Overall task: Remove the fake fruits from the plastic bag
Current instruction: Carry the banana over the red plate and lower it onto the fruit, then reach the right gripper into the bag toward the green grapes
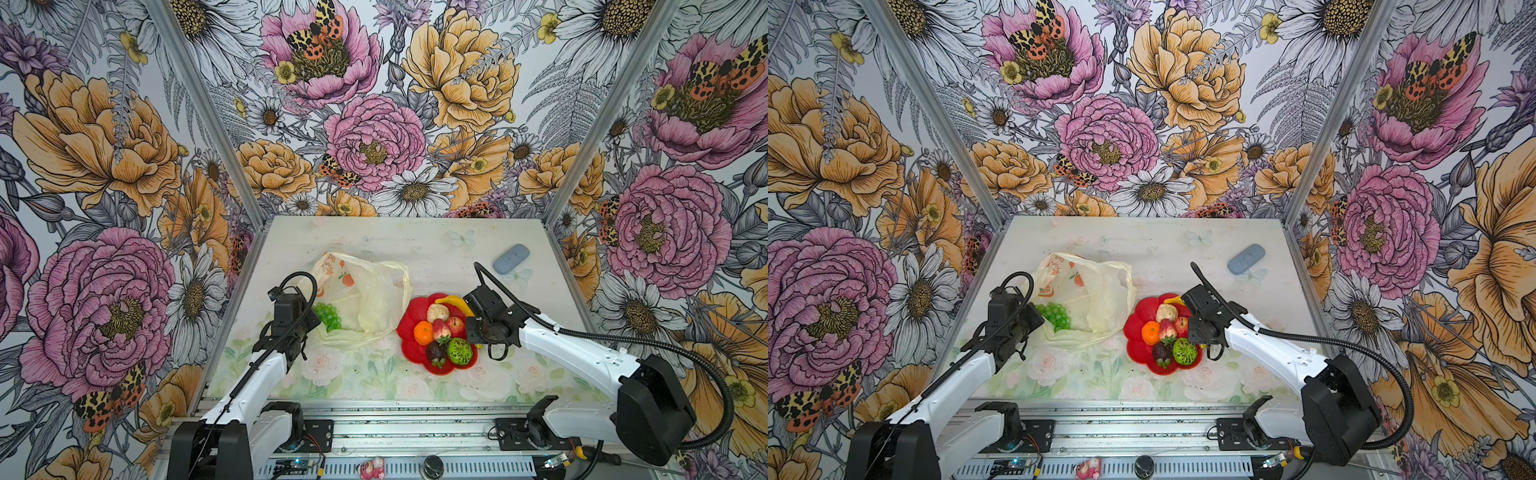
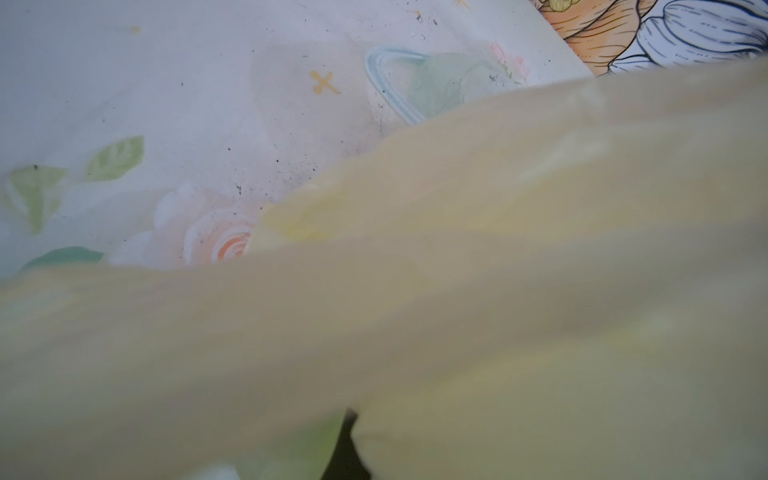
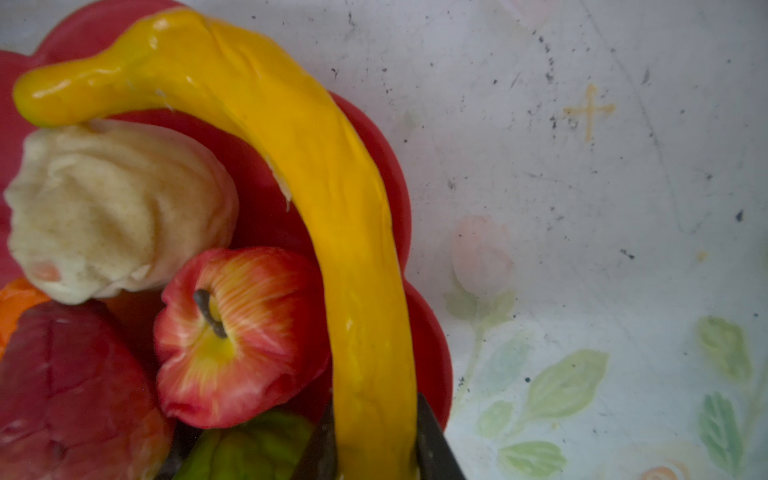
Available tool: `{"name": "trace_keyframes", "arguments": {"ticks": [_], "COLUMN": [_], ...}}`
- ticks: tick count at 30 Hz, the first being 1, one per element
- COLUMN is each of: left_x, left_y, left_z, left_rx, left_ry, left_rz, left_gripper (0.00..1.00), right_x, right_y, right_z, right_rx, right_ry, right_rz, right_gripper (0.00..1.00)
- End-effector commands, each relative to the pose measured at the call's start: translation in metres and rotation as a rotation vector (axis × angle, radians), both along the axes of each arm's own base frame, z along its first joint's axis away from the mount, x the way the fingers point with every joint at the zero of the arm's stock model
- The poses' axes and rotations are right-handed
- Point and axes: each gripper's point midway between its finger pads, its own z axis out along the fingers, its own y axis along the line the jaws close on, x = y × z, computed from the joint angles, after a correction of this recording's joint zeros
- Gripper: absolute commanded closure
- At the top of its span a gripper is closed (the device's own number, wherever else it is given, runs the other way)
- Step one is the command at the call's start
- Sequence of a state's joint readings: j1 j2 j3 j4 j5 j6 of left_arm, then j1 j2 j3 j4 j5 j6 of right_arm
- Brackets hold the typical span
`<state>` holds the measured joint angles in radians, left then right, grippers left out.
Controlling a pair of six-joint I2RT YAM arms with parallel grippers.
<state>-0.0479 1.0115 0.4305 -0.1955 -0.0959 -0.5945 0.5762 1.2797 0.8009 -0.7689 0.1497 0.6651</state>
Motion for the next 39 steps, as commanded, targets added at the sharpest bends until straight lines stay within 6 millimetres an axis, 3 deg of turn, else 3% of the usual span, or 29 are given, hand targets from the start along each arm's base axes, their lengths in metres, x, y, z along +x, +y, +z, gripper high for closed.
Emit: {"name": "trace_keyframes", "arguments": {"ticks": [1, 13, 20, 23, 27, 31, 36, 39], "left_x": [0.001, 0.002, 0.002, -0.002, -0.017, -0.04, -0.07, -0.083], "left_y": [0.001, -0.002, -0.004, -0.008, -0.026, -0.044, -0.042, -0.032], "left_z": [0.001, 0.003, 0.003, -0.002, -0.016, -0.025, -0.027, -0.029], "left_rx": [0.0, -0.006, -0.015, -0.064, -0.18, -0.262, -0.263, -0.262], "left_ry": [-0.02, -0.027, -0.029, -0.006, 0.07, 0.104, 0.111, 0.099], "left_rz": [-0.011, -0.026, -0.03, -0.02, -0.023, -0.021, 0.03, 0.083], "left_gripper": [1.0, 1.0, 1.0, 1.0, 1.0, 1.0, 1.0, 1.0], "right_x": [-0.003, 0.0, 0.015, 0.023, 0.031, 0.031, 0.031, 0.029], "right_y": [0.002, 0.006, 0.01, 0.025, 0.067, 0.139, 0.23, 0.279], "right_z": [-0.004, 0.017, 0.049, 0.074, 0.112, 0.138, 0.136, 0.122], "right_rx": [0.004, 0.044, 0.059, 0.094, 0.124, 0.226, 0.319, 0.321], "right_ry": [0.02, -0.04, -0.135, -0.197, -0.299, -0.368, -0.352, -0.323], "right_rz": [-0.001, 0.01, -0.002, 0.014, 0.085, 0.212, 0.375, 0.477], "right_gripper": [0.72, 0.44, 0.36, 0.36, 0.35, 0.35, 0.35, 0.36]}}
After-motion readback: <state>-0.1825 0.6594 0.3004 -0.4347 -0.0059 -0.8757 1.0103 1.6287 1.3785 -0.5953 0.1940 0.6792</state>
